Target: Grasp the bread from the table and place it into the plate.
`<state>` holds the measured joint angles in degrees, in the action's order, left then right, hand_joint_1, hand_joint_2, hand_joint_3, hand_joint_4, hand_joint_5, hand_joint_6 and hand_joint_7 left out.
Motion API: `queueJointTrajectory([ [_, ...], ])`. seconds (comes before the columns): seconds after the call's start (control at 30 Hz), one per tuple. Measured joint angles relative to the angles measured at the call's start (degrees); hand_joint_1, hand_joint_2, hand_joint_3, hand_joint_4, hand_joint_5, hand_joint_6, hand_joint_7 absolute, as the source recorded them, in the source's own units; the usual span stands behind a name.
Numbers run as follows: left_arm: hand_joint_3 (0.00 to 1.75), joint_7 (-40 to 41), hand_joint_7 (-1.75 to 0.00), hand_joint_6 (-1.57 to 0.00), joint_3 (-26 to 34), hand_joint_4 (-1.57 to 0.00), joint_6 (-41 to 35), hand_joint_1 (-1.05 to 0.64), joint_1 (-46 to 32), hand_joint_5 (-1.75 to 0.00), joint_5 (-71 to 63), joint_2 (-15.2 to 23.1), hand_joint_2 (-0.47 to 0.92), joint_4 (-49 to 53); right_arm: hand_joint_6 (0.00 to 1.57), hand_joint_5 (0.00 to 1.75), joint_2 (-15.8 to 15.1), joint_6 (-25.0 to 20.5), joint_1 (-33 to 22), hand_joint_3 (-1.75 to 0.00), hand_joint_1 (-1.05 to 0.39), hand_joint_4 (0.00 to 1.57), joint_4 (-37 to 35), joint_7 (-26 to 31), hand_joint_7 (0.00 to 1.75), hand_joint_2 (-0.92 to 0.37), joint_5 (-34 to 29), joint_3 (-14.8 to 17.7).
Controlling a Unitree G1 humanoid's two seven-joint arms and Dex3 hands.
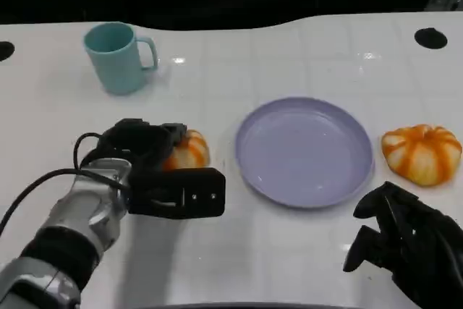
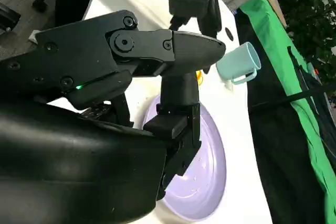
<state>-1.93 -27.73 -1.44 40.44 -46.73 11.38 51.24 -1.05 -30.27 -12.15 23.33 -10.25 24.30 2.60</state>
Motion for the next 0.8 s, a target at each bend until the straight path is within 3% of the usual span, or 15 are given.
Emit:
queueJointTrajectory([
  [0.37, 0.00, 2.83, -0.01, -0.22, -1.35, -0.07, 1.98, -0.34, 7.46, -0.18, 2.76, -3.41, 0.82, 15.45, 0.50, 1.75, -0.01, 0.37, -0.19, -0.43, -0.44, 0.64, 0.05, -0.14, 1.60, -0.92, 0.02, 0.02],
  [0.73, 0.01, 5.53, -0.02, -0.30, -1.92, -0.20, 5.48, -0.28, 8.81, -0.13, 4.26, -4.19, 0.86, 20.31, 0.51, 1.75, -0.02, 0.42, -0.74, -0.43, -0.44, 0.64, 0.07, -0.68, 1.59, -0.92, 0.07, 0.04],
  [0.77, 0.07, 5.80, -0.12, -0.65, -1.91, -0.55, 5.93, -0.26, 8.84, -0.31, 4.49, -4.17, 0.90, 20.52, 0.51, 1.75, -0.02, 0.42, -0.78, -0.43, -0.44, 0.64, 0.07, -0.67, 1.59, -0.92, 0.07, 0.04],
  [0.8, 0.10, 6.35, -0.15, -0.82, -1.61, -0.71, 6.78, -0.26, 8.83, -0.41, 5.03, -4.13, 0.91, 20.77, 0.51, 1.75, -0.02, 0.42, -0.79, -0.44, -0.43, 0.64, 0.07, -0.66, 1.59, -0.92, 0.06, 0.02],
])
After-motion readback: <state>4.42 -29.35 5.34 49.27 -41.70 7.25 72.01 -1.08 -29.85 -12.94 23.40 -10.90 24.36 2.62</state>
